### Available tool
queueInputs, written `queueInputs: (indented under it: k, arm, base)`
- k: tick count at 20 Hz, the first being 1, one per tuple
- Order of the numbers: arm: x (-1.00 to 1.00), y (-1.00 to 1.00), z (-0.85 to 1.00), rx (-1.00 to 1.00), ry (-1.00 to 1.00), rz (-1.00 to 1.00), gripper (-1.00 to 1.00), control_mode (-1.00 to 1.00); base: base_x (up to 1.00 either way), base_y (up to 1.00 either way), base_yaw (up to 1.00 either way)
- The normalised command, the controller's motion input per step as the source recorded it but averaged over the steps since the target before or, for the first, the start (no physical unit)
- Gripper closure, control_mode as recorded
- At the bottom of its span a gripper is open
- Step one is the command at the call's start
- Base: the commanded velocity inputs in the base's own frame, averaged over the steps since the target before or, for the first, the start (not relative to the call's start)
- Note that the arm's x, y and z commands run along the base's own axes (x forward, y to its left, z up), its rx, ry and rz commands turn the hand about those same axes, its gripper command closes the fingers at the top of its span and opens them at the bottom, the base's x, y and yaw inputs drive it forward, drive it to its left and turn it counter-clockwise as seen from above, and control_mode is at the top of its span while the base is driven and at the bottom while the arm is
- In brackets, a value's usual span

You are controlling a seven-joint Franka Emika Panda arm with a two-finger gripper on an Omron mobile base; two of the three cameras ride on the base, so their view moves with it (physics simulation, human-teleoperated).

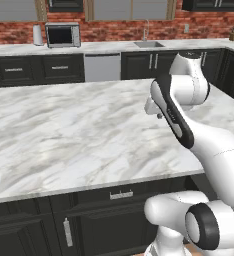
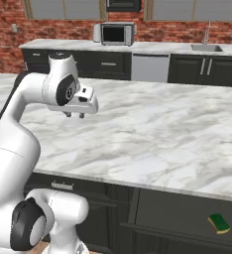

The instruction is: Restock the sink supplies by placing the sponge and soap dispenser on the counter and next to the sink. Make sure the soap dispenser is upright.

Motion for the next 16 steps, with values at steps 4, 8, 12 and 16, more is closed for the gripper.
queueInputs:
  k: [4,8,12,16]
  arm:
    - [-0.16,0.03,-0.02,0.00,0.00,0.01,-1.00,-1.00]
    - [-0.79,-0.30,-0.50,0.00,0.00,-0.10,-1.00,-1.00]
    - [-0.78,-1.00,-0.52,0.21,0.08,-0.22,-1.00,-1.00]
    - [-0.32,-1.00,-0.78,0.29,0.22,-0.14,-1.00,-1.00]
  base:
    - [0.00,0.00,0.00]
    - [0.00,0.00,0.00]
    - [0.00,0.00,0.00]
    - [0.00,0.00,0.00]
